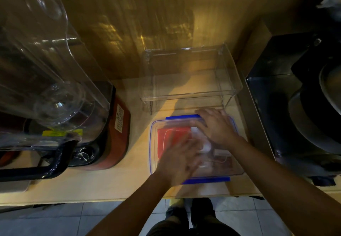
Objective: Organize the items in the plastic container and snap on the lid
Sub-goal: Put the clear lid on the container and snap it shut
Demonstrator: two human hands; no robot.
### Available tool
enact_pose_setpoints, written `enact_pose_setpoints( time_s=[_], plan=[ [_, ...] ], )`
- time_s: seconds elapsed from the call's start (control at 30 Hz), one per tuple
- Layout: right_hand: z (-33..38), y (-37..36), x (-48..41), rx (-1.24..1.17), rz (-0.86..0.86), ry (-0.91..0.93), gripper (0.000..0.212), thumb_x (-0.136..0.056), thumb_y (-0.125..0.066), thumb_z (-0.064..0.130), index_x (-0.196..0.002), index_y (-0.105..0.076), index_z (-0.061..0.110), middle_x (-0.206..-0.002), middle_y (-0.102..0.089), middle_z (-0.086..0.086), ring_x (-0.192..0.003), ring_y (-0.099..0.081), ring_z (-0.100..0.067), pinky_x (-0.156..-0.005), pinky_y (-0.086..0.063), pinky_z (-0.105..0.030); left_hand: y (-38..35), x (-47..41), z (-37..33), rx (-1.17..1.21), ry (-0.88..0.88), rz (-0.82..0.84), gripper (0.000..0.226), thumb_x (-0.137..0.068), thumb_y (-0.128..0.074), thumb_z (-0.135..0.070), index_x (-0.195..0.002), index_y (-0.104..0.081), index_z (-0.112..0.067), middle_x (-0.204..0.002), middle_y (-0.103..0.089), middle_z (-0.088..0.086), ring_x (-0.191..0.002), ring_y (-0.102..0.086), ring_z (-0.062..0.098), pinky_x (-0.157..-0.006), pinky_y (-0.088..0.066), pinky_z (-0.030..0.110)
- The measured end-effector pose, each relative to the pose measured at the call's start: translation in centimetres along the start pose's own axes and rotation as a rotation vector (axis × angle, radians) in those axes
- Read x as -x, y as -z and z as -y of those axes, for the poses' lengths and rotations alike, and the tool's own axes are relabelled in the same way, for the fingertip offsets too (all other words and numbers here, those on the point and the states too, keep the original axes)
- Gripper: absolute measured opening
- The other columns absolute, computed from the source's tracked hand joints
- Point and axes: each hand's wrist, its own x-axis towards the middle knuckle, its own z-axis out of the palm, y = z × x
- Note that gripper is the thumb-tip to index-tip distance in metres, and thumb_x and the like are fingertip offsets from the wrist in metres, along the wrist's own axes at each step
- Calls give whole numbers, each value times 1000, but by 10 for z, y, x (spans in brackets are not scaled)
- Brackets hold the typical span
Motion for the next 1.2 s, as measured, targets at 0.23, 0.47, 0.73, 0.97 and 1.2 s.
enact_pose_setpoints(
  time_s=[0.23, 0.47, 0.73, 0.97, 1.2],
  plan=[
    [-40, -1, 52, -403, -38, -493, 49, -92, -45, 51, -130, -45, 20, -132, -52, -10, -121, -51, -30, -100, -42, -53, 5, 32, 35, 555, 1002, -137, 89, -81, -41, -65, -148, -1, -22, -154, -23, 13, -139, -30, 29, -114, -22, 47],
    [-31, 7, 76, -784, -4, -687, 35, -90, -54, 43, -110, -57, 14, -95, -65, -3, -83, -65, -19, -66, -53, -33, 26, 29, 48, 970, 1153, -145, 19, -79, -69, -37, -86, -62, -20, -85, -66, 2, -71, -60, 9, -59, -44, 26],
    [-16, 76, 83, -933, 39, -597, 12, -89, -59, 26, -100, -60, 21, -88, -70, -1, -73, -70, -14, -55, -51, -23, 95, 35, 51, 1004, 936, -116, 35, -81, -66, -32, -111, -54, -44, -91, -63, -9, -80, -65, 6, -64, -54, 29],
    [9, 161, 79, -967, -118, -356, 8, -89, -59, 24, -96, -63, 27, -81, -75, -2, -67, -73, -13, -49, -55, -21, 179, 23, 36, 1244, 654, -306, 38, -77, -62, -27, -115, -61, -33, -95, -74, 4, -83, -72, 19, -61, -58, 28],
    [25, 208, 3, -965, -393, -327, 17, -87, -63, 19, -104, -60, 16, -83, -68, -3, -56, -69, -4, -45, -54, -17, 218, -49, 64, 1139, 574, -585, 32, -82, -67, -23, -113, -64, -26, -99, -70, 3, -78, -71, 8, -63, -56, 23]
  ],
)
